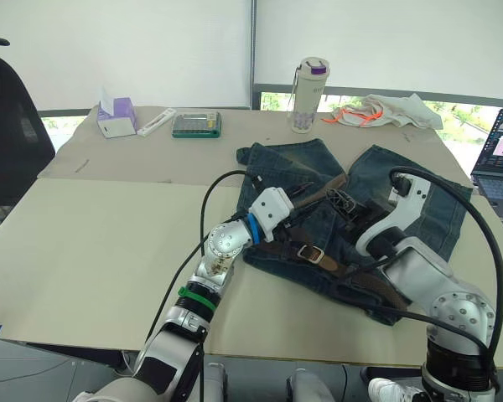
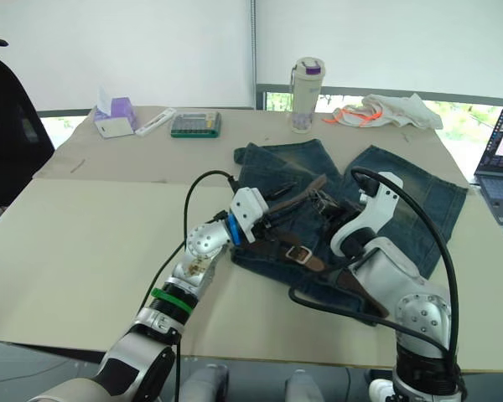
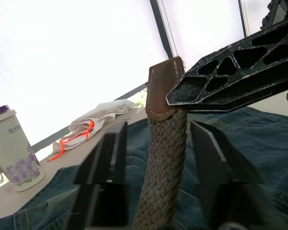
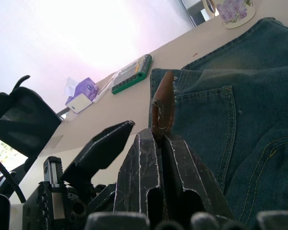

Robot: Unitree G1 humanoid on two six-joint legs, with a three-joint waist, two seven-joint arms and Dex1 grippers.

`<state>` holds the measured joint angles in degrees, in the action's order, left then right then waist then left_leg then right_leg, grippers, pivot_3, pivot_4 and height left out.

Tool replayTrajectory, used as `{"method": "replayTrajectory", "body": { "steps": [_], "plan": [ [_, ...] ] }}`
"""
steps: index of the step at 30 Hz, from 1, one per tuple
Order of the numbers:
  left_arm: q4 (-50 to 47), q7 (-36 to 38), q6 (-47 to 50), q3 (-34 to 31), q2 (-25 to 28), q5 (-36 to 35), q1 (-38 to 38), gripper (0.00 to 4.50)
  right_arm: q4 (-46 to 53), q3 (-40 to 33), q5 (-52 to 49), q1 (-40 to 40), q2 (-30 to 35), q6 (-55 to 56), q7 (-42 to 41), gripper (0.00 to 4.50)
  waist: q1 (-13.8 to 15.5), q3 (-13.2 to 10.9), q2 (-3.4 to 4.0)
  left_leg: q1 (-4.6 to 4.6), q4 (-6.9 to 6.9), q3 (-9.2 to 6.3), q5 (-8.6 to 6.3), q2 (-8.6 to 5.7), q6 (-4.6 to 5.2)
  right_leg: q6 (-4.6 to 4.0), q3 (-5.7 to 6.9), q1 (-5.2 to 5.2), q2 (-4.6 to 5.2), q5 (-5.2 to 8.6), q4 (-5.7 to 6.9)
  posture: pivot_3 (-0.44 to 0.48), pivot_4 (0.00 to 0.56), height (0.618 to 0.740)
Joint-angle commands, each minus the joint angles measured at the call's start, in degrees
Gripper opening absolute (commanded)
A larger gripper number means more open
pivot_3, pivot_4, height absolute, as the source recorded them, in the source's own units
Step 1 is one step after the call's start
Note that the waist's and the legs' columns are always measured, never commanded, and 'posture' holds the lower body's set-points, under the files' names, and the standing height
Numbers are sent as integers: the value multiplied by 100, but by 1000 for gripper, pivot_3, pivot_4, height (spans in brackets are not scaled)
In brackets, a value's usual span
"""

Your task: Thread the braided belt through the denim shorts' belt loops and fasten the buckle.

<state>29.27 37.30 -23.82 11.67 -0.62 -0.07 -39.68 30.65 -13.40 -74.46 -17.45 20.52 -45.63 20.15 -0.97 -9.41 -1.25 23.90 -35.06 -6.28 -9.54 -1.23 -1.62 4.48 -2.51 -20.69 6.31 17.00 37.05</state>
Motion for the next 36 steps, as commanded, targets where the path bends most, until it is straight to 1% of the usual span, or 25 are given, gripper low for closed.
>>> {"method": "replayTrajectory", "body": {
  "steps": [1,2,8,9,13,14,17,18,20,22,24,26,27,32,34,35,36],
  "plan": [
    [-34,-113,-87,-51,48,-29,-68,271,190,53,14,-76,-46,159,-29,0,1,0,0,0,0,0,0,0,0,0,0,0,0,0,0,0,150,740],
    [-20,-126,-48,-60,82,-25,-67,126,187,85,36,-79,-69,172,-37,0,-2,0,1,0,0,0,0,0,0,0,0,0,0,0,0,0,150,740],
    [75,-278,167,-55,237,103,-106,126,335,138,-34,-5,-106,218,-217,0,-4,-1,1,0,0,0,0,0,0,0,0,-3,-1,0,2,0,150,740],
    [89,-257,191,-64,273,91,-99,0,388,170,-53,16,-109,241,-305,798,-7,-1,1,0,0,0,0,0,0,0,0,-3,0,0,2,0,150,740],
    [15,-173,444,-188,353,-160,-31,0,645,201,42,166,27,321,-785,2192,-34,-2,3,0,3,-1,0,4,0,1,0,-8,-4,0,5,0,150,740],
    [-108,-79,656,-285,349,-384,10,0,725,182,227,251,173,358,-1081,2487,-29,-2,3,0,3,-2,0,4,0,1,0,-8,-4,1,5,0,150,740],
    [-612,238,1513,-642,363,-1214,123,0,775,260,1050,537,713,526,-2034,3559,-17,-2,3,8,-1,-2,0,3,0,1,0,-9,-3,1,2,0,150,740],
    [-773,269,1835,-799,390,-1488,127,0,725,416,1384,596,930,565,-2323,3559,-18,-2,3,10,-2,-2,0,3,0,1,1,-9,-4,1,0,0,150,740],
    [-1142,146,2650,-1275,414,-2225,108,0,491,952,2273,732,1509,711,-3060,3559,-22,-3,3,19,-6,-2,0,3,0,1,1,-24,-4,1,5,0,150,740],
    [-1351,109,3237,-1640,490,-2761,83,0,232,1342,2841,740,1757,922,-3598,3559,-92,-3,2,20,-8,-2,0,8,0,1,1,-28,-7,1,8,0,150,740],
    [-1560,135,3868,-1957,630,-3290,141,0,-107,1518,3149,738,1752,1161,-4021,3559,-150,-3,2,18,-6,-4,1,12,0,2,3,-28,-11,1,13,0,150,740],
    [-1862,76,4475,-2326,868,-3834,233,0,-606,1541,3427,753,1787,1436,-4547,3038,-172,-4,1,18,-6,-4,2,14,-1,2,2,-29,-13,1,15,0,150,740],
    [-1952,34,4652,-2437,942,-3982,254,0,-749,1533,3515,754,1780,1506,-4718,2721,-174,-5,0,18,-7,-4,3,14,-1,2,2,-29,-13,1,15,0,150,740],
    [-2044,-298,4829,-2791,1176,-4118,276,0,-1237,1633,4154,699,1687,1841,-5186,1002,-132,-5,-1,18,-9,-4,5,13,-5,0,1,-29,-13,0,15,0,150,740],
    [-2082,-464,4853,-2911,1227,-4163,256,0,-1485,1807,4488,613,1660,1990,-5357,271,-127,-6,-3,19,-9,-4,8,13,-11,-1,1,-28,-12,-1,13,0,150,740],
    [-2114,-518,4870,-2930,1245,-4173,257,0,-1576,1856,4606,562,1627,2032,-5405,50,-129,-7,-3,20,-8,-4,10,12,-14,-2,1,-28,-12,-1,13,0,150,740],
    [-2164,-547,4893,-2913,1258,-4161,277,0,-1644,1867,4696,512,1578,2075,-5429,50,-134,-7,-3,19,-8,-4,10,13,-15,-2,1,-29,-12,-2,13,0,150,740]
  ]
}}
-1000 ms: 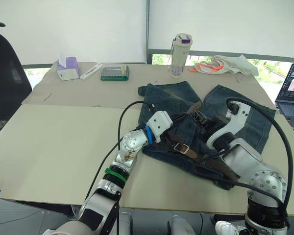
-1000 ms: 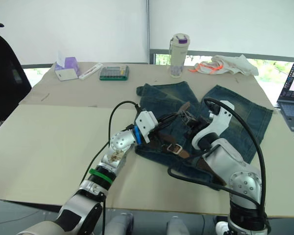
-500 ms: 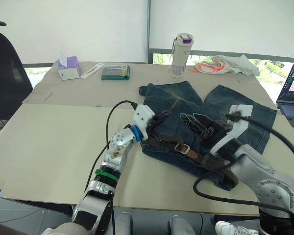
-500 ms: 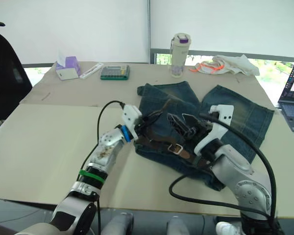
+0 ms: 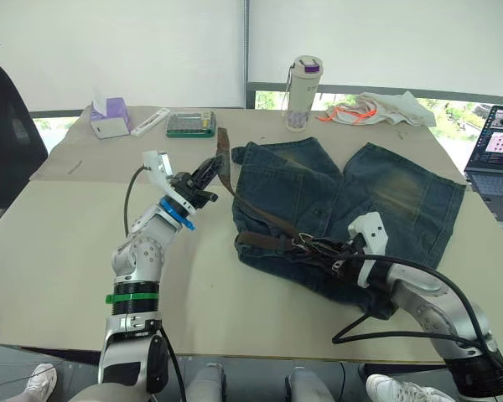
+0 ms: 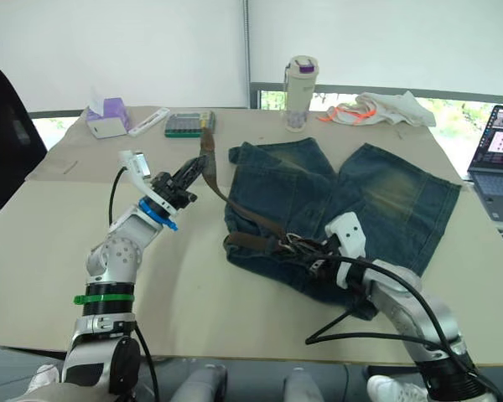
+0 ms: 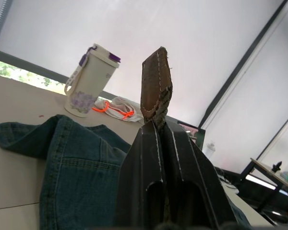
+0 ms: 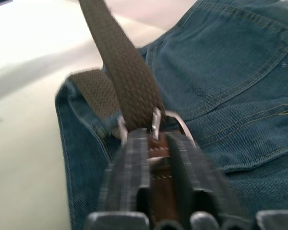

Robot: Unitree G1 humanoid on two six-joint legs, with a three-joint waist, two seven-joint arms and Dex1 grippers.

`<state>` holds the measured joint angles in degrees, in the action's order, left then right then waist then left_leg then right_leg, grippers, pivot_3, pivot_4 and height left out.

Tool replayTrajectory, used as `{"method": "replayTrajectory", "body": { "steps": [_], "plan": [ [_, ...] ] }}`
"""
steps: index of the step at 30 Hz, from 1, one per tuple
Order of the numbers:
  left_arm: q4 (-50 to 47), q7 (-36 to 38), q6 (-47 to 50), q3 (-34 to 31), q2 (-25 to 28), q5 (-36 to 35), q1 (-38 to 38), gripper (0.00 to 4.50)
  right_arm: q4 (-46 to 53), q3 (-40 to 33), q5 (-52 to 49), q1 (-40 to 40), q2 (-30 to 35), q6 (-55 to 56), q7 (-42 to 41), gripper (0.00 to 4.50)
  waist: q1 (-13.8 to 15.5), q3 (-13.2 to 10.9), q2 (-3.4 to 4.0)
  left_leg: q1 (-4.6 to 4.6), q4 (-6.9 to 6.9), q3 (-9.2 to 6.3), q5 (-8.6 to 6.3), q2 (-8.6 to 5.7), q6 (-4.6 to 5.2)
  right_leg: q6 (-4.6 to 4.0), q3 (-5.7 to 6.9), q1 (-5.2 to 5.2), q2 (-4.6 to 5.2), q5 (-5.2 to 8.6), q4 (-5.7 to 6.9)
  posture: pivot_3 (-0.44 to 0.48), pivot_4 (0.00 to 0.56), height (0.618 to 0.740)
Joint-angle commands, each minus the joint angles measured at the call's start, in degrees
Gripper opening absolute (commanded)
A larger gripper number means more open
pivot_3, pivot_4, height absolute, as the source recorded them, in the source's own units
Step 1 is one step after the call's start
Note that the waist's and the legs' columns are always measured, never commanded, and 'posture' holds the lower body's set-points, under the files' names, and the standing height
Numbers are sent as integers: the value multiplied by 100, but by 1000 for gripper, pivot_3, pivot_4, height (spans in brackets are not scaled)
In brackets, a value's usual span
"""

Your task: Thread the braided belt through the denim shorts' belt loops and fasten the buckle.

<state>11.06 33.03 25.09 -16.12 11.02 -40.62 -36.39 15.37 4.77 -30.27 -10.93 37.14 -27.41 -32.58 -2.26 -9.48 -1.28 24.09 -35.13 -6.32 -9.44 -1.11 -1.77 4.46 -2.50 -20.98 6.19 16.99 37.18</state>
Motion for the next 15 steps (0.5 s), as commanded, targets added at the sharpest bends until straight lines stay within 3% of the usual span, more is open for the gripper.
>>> {"method": "replayTrajectory", "body": {
  "steps": [1,9,15],
  "plan": [
    [-469,-106,70,-67,110,-102,24,0,-147,8,239,-222,-177,249,-196,50,-19,0,-1,0,2,0,0,0,0,0,0,-1,0,0,1,0,150,740],
    [-1056,62,346,559,101,73,588,0,-198,-139,227,-518,-77,-49,-755,50,9,-1,0,3,4,0,4,-1,-7,-7,-3,-5,1,-4,0,0,150,740],
    [-768,251,226,489,180,83,539,0,-547,-368,117,-1105,-84,-346,-920,50,-13,-2,0,2,4,2,5,0,-8,-10,-4,-6,1,-6,1,0,150,740]
  ]
}}
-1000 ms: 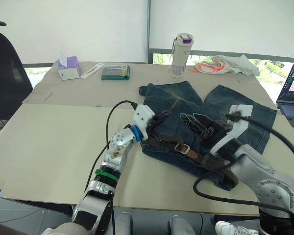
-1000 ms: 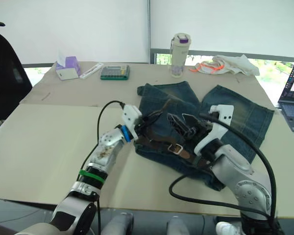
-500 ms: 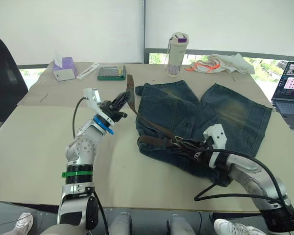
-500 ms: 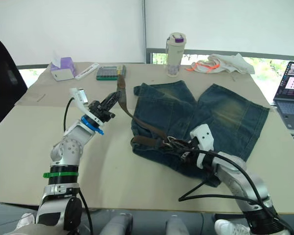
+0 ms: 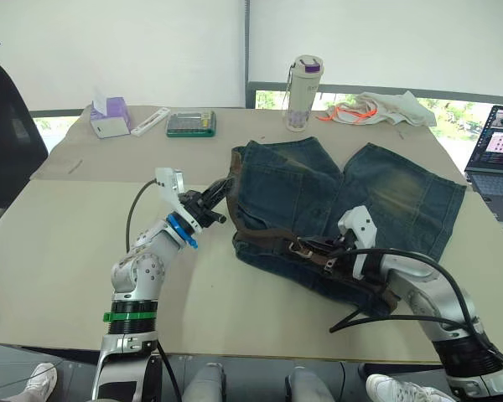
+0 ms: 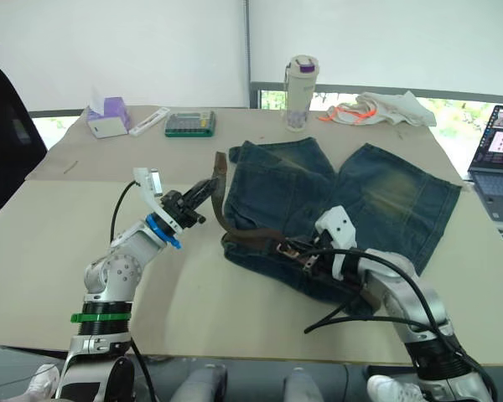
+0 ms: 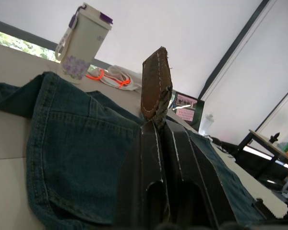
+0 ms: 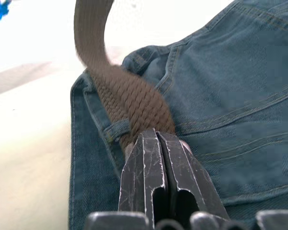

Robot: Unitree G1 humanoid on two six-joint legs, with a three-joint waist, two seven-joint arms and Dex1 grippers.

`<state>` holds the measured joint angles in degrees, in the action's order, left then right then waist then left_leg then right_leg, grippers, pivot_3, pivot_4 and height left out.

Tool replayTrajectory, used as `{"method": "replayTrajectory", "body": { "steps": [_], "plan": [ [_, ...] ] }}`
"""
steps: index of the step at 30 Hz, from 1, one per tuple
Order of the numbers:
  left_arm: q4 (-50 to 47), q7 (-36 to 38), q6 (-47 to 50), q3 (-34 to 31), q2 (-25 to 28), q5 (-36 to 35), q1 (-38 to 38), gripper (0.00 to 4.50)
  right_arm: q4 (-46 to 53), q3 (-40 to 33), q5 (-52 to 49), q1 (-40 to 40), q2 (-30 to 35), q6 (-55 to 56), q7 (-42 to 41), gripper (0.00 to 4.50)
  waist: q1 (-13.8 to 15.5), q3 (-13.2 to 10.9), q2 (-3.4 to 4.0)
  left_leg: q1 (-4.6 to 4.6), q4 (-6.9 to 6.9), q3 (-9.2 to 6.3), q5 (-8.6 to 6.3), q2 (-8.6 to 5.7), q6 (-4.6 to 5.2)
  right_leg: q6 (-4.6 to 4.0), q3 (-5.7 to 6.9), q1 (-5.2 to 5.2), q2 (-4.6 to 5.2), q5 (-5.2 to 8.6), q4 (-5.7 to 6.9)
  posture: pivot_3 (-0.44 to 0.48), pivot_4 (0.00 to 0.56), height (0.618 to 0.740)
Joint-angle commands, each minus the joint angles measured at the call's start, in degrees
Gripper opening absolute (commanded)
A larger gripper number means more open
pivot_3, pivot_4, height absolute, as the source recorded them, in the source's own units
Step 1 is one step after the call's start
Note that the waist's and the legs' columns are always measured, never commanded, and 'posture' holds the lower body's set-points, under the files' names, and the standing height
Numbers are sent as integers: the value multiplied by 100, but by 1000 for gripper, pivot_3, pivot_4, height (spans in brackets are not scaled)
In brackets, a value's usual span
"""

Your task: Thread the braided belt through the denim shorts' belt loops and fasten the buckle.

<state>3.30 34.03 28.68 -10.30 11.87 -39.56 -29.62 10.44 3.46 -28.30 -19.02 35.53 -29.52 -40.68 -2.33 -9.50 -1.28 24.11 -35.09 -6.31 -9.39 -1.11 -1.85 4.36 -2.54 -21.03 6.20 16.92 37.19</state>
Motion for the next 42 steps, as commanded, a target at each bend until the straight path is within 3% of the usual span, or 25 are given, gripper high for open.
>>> {"method": "replayTrajectory", "body": {
  "steps": [1,9,19,24,34,42],
  "plan": [
    [62,236,-164,-99,130,-11,-152,0,-178,-143,46,-362,119,-157,-177,50,-4,0,0,-1,1,0,0,1,0,0,0,0,0,0,0,0,150,740],
    [678,671,-543,-100,228,154,-485,0,-795,466,565,-576,147,-321,-703,50,9,-1,1,5,1,-1,0,0,-1,0,3,-3,0,0,-2,0,150,740],
    [1003,862,-809,-20,121,325,-671,0,-584,800,597,-493,350,-640,-1567,50,-2,-1,0,4,-1,-1,1,0,-1,1,3,-3,0,0,0,0,150,740],
    [1046,1015,-943,113,127,506,-646,0,-696,923,876,-479,325,-524,-1608,50,2,-1,0,5,-2,-1,1,0,-2,1,3,-3,0,0,0,0,150,740],
    [1299,1337,-1095,159,320,790,-407,0,-434,32,631,-673,327,-357,-1441,50,-3,-1,0,5,-2,-1,2,-1,-3,1,2,-4,0,0,1,0,150,740],
    [1676,1585,-1292,195,379,1021,-402,0,-971,442,1306,-940,450,145,-1498,50,-2,-2,0,5,-2,-1,2,-1,-3,1,3,-5,0,0,2,0,150,740]
  ]
}}
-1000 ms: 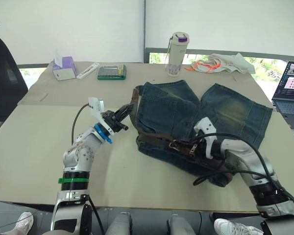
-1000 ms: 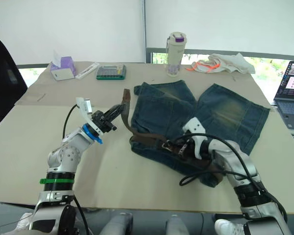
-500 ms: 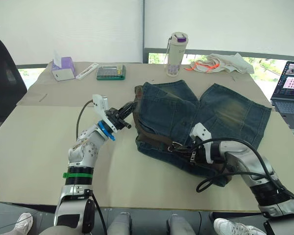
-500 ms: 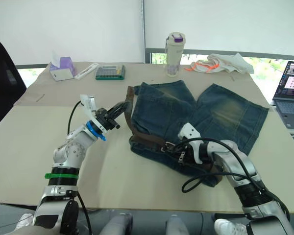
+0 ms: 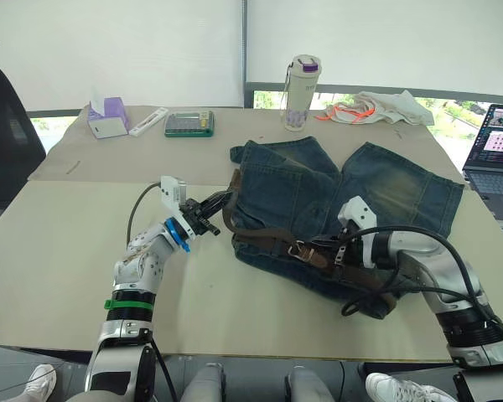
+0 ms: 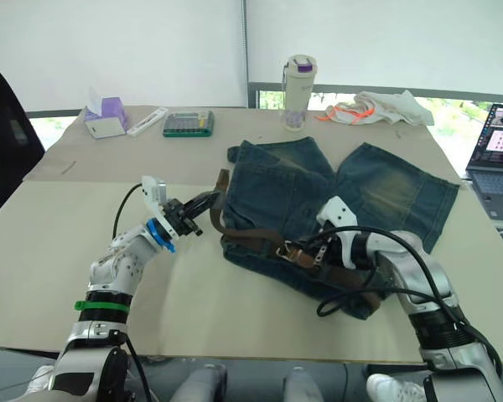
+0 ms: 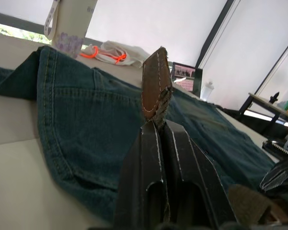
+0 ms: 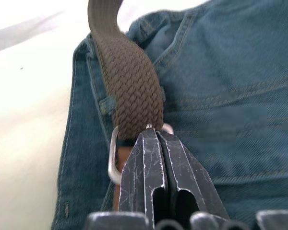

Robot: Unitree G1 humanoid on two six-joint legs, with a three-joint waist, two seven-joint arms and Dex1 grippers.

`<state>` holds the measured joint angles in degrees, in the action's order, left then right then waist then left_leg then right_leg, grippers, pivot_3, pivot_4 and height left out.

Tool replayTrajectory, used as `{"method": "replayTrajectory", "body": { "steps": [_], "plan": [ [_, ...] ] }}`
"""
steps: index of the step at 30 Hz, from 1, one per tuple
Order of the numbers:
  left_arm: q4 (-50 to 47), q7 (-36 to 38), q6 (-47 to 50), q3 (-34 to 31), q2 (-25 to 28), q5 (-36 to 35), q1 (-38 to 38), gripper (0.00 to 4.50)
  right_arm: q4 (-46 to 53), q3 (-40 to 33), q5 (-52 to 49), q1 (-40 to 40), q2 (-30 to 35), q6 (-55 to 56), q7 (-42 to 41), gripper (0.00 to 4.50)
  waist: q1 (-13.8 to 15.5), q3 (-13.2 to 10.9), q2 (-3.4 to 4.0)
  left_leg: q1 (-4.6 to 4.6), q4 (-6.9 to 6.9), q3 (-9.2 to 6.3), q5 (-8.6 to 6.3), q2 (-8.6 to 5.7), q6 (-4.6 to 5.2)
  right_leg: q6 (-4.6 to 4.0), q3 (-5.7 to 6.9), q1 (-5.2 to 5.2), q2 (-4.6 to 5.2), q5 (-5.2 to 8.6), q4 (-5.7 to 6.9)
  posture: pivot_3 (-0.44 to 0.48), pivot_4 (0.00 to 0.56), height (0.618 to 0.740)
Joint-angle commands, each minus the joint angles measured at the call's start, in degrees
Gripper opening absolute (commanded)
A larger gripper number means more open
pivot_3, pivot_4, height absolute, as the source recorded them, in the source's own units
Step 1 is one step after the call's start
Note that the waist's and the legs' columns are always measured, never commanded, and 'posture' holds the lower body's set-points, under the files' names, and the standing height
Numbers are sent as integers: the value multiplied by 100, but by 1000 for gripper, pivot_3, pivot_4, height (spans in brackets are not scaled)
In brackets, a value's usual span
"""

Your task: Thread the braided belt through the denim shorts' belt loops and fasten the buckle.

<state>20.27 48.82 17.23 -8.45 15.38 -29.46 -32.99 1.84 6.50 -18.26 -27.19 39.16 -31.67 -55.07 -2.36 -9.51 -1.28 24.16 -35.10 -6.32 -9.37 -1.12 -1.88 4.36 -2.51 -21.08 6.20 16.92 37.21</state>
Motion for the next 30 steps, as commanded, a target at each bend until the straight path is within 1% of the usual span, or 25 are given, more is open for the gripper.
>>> {"method": "replayTrajectory", "body": {
  "steps": [1,6,12,16,25,30],
  "plan": [
    [-5,117,-157,5,25,23,-69,0,-196,207,427,-168,52,446,-10,50,1,0,0,0,0,0,0,0,0,0,0,0,0,0,0,0,150,740],
    [19,98,-177,-47,21,31,-83,0,-416,392,785,-305,-94,876,32,50,-1,0,0,2,1,0,0,0,-1,0,0,-4,0,0,1,0,150,740],
    [-3,63,-177,-78,40,36,-22,0,-294,457,855,-251,-246,1096,-42,50,-8,0,0,2,0,0,2,1,-3,0,0,-4,0,0,3,0,150,740],
    [-20,42,-178,-77,29,43,8,0,-382,575,1098,-261,-181,1268,-49,50,-3,0,0,2,0,-1,2,0,-3,0,0,-4,0,0,4,0,150,740],
    [-3,40,-191,-65,34,62,8,0,-358,720,1116,-206,-312,1268,-254,50,-10,0,0,1,0,-1,2,1,-3,0,0,-4,0,0,5,0,150,740],
    [75,55,-242,-87,66,88,10,0,-473,602,848,-147,-435,1243,-488,50,-18,0,0,0,0,-1,2,1,-3,0,0,-4,0,0,6,0,150,740]
  ]
}}
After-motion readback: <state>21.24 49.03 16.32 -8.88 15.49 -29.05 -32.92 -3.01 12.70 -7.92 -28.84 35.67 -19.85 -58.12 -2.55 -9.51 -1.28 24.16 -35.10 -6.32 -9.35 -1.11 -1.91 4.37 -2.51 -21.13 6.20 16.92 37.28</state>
